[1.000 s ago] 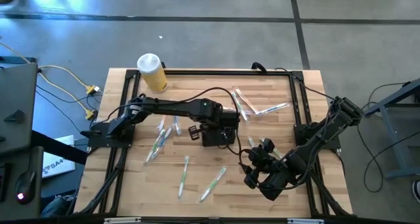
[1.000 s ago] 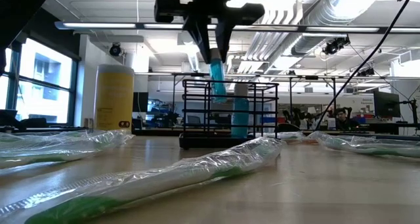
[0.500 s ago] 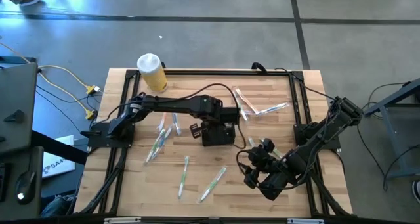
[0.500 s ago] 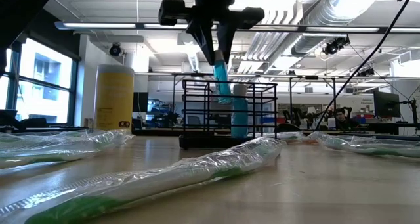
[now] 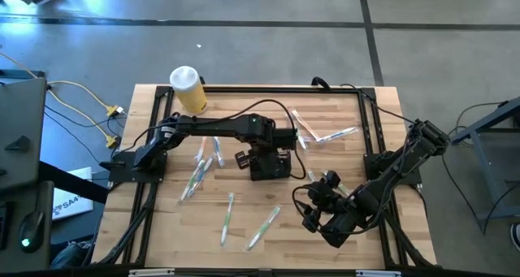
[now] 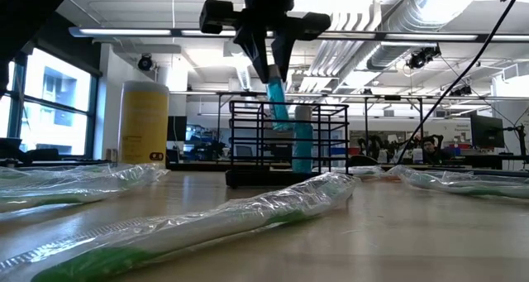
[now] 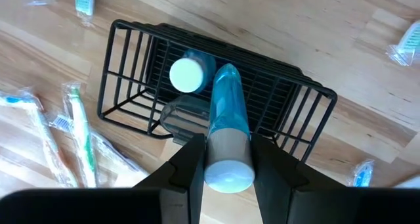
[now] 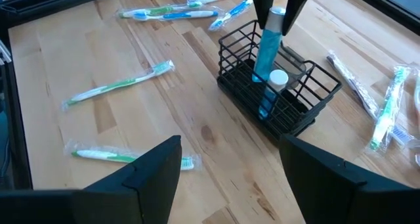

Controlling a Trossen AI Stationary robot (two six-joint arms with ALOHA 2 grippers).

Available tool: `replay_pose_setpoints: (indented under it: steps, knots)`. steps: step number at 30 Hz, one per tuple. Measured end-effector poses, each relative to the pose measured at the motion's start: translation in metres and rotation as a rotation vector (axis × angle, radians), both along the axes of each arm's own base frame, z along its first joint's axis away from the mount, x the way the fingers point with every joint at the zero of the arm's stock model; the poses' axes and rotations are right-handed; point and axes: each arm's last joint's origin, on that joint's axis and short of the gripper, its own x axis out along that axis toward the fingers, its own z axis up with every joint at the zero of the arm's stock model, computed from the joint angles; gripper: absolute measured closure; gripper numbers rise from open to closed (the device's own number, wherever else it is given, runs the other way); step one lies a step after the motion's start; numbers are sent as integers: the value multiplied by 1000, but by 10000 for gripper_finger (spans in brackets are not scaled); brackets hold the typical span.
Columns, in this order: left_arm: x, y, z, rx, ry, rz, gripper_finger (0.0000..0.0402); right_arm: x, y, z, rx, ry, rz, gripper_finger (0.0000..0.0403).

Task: Pick & Place toothbrushing station
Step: Put the blue mouthwash into the wire organizer

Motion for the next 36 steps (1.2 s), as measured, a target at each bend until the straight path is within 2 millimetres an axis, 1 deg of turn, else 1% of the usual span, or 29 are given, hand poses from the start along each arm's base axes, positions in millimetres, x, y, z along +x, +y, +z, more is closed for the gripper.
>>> replay_pose_setpoints:
  steps: [5, 8, 10, 15, 19, 36]
  knots:
    - [-1, 0, -18, 16, 54, -24, 309, 0, 0, 0, -1, 1, 0, 153]
    - [0, 1, -28, 58, 69, -18, 309, 0, 0, 0, -8, -1, -2, 153]
    - [0, 1, -32, 61, 69, -22, 309, 0, -1, 0, -11, 0, -4, 153]
    - [0, 1, -33, 58, 68, -26, 309, 3, -7, -1, -23, 14, -23, 153]
    - [0, 0, -34, 21, 68, -35, 309, 5, -10, -1, -26, 20, -36, 153]
    - [2, 0, -34, -5, 57, -40, 309, 4, -10, -1, -26, 23, -34, 153]
